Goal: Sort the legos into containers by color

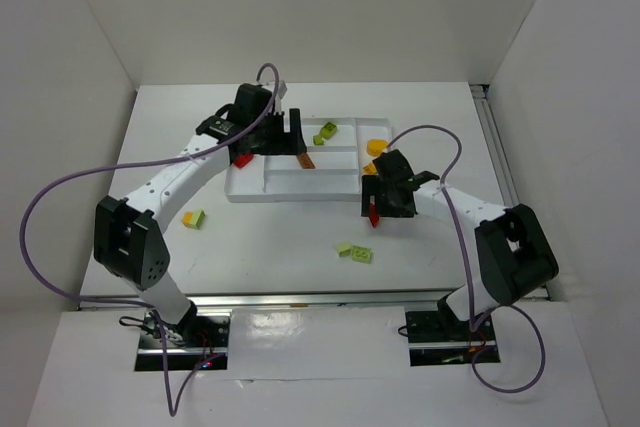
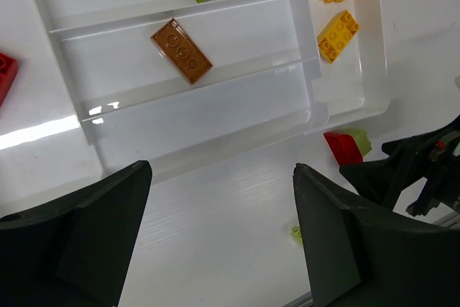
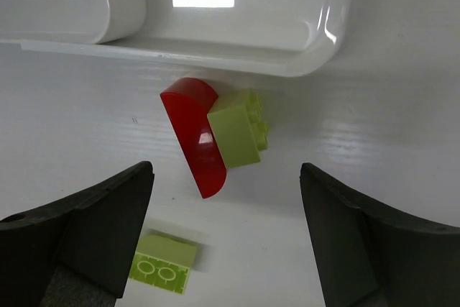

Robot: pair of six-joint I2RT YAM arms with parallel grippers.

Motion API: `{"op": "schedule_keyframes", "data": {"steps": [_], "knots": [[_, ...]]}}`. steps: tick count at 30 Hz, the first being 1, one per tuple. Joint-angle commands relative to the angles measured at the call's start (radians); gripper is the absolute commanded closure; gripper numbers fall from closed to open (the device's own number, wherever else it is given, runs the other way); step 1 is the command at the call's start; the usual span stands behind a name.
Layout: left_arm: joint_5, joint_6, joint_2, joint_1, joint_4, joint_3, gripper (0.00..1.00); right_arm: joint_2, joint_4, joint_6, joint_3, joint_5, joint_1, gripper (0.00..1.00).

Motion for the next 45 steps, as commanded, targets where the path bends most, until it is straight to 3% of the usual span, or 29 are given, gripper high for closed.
{"op": "schedule_keyframes", "data": {"steps": [1, 6, 7, 10, 15, 22, 26, 31, 33, 41, 45], "knots": [[0.027, 0.027, 0.004, -0.015, 0.022, 0.007, 0.09, 0.029, 0.098, -0.056, 0.035, 0.020, 0.006, 0.13], [0.036, 0.027, 0.027, -0.015, 0.013, 0.027, 0.09, 0.068, 0.148, -0.080, 0.035, 0.020, 0.006, 0.21], [0.036, 0.027, 0.036, -0.015, 0.002, 0.036, 0.08, 0.068, 0.164, -0.080, 0.035, 0.011, 0.006, 0.28], [0.056, 0.027, 0.036, -0.015, -0.023, 0.046, 0.05, 0.077, 0.186, -0.114, 0.015, -0.067, 0.016, 0.33], [0.269, 0.059, 0.045, 0.066, -0.047, 0.056, 0.05, 0.028, 0.160, -0.114, 0.006, -0.092, 0.026, 0.47], [0.724, 0.050, 0.036, 0.132, -0.021, 0.017, 0.09, -0.226, 0.109, -0.114, 0.006, -0.159, 0.036, 0.47], [0.740, 0.050, 0.001, 0.057, 0.003, -0.023, 0.09, -0.305, 0.123, -0.114, 0.055, -0.145, 0.036, 0.47], [0.821, -0.054, 0.010, -0.033, 0.133, -0.083, 0.08, -0.293, 0.154, -0.114, 0.111, -0.174, 0.036, 0.47], [0.794, -0.065, 0.026, -0.055, 0.158, -0.083, 0.06, -0.293, 0.154, -0.125, 0.111, -0.188, 0.036, 0.47], [0.809, -0.210, 0.149, -0.055, 0.318, -0.083, 0.05, -0.303, 0.136, -0.157, 0.140, -0.239, 0.045, 0.47], [0.823, -0.232, 0.230, -0.055, 0.318, -0.017, 0.05, -0.314, 0.126, -0.157, 0.141, -0.248, 0.045, 0.47]]}}
